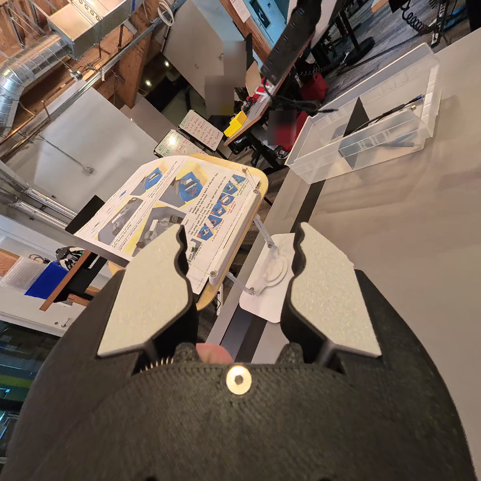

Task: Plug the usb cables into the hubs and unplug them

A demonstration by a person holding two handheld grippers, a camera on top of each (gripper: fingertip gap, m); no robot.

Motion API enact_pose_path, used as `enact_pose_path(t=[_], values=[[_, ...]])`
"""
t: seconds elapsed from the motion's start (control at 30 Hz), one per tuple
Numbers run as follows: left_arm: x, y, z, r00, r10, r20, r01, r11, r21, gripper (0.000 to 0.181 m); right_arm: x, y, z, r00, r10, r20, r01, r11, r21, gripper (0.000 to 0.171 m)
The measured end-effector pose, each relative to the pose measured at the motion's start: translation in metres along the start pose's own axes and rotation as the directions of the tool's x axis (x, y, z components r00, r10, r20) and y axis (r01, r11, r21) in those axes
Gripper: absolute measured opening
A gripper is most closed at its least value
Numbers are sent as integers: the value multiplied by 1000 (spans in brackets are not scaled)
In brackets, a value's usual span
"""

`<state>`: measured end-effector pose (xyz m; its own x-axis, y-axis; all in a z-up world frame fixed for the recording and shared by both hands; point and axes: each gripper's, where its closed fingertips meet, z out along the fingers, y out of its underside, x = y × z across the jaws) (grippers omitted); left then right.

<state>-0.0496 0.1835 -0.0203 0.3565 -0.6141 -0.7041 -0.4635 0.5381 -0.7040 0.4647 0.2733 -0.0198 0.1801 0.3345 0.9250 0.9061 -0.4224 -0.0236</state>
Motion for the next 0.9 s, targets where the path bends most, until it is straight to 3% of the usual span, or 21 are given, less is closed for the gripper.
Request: enact_pose_path(t=[0.17,0.3,0.6,0.83,0.9], values=[[1,8,3,1000,17,1,-17,999,-30,78,-54,-3,47,963,-233,139,242,969,-56,62],[1,11,4,1000,21,-3,-21,999,-38,78,-98,-19,71,916,-303,262,314,949,-1,62],[1,19,5,1000,13,-16,-14,998,-56,78,-180,-25,111,807,-152,570,193,981,-11,62],[2,30,8,1000,12,-26,-15,995,-98,78,-208,-1,121,721,-14,692,197,963,-186,62],[0,37,8,1000,19,-20,-22,991,-130,78,-204,-1,119,724,-7,689,203,958,-204,72]])
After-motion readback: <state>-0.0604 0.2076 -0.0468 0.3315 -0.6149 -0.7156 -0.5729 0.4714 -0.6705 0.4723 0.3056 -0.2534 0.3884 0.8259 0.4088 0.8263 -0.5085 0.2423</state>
